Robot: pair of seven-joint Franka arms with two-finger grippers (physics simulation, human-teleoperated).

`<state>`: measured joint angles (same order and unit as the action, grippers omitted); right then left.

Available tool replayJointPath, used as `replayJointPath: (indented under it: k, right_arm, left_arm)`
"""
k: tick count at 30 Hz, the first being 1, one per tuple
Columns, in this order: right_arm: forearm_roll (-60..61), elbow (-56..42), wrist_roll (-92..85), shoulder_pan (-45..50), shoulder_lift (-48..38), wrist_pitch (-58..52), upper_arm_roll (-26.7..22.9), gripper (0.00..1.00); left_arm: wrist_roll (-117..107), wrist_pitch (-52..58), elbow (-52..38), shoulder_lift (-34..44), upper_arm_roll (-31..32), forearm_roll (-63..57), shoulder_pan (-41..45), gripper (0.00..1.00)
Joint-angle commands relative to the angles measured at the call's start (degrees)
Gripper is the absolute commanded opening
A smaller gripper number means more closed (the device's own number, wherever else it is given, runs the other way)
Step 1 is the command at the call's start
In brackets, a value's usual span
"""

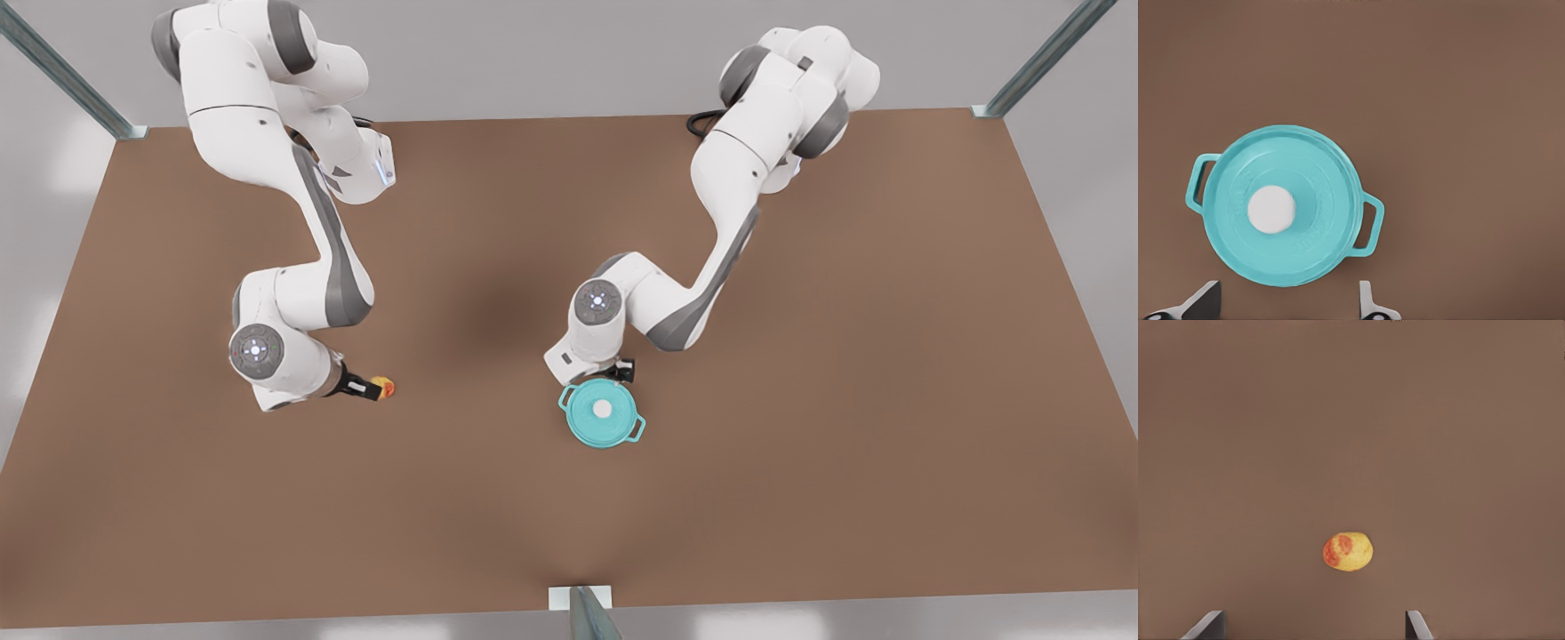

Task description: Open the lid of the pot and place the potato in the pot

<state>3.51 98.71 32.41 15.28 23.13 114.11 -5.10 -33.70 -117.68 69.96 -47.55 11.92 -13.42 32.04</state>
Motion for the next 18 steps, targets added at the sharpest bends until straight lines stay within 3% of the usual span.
replayJointPath:
  k: [1,4,18]
  right_arm:
    - [-0.1,0.3,48.3,-0.1,1.3,11.7,-0.1,1.0]
    - [0.0,8.2,48.1,-0.3,-1.0,21.9,-0.4,1.0]
    - [-0.1,22.8,45.8,-2.5,-2.0,38.9,-0.4,1.0]
  left_arm:
    - [-23.9,-7.1,0.1,-1.3,0.0,-2.5,0.7,1.0]
    - [-23.5,-7.8,-0.7,-1.7,-0.1,-2.7,0.6,1.0]
    - [-13.4,-14.7,0.1,-5.2,-3.8,-2.7,-0.7,1.0]
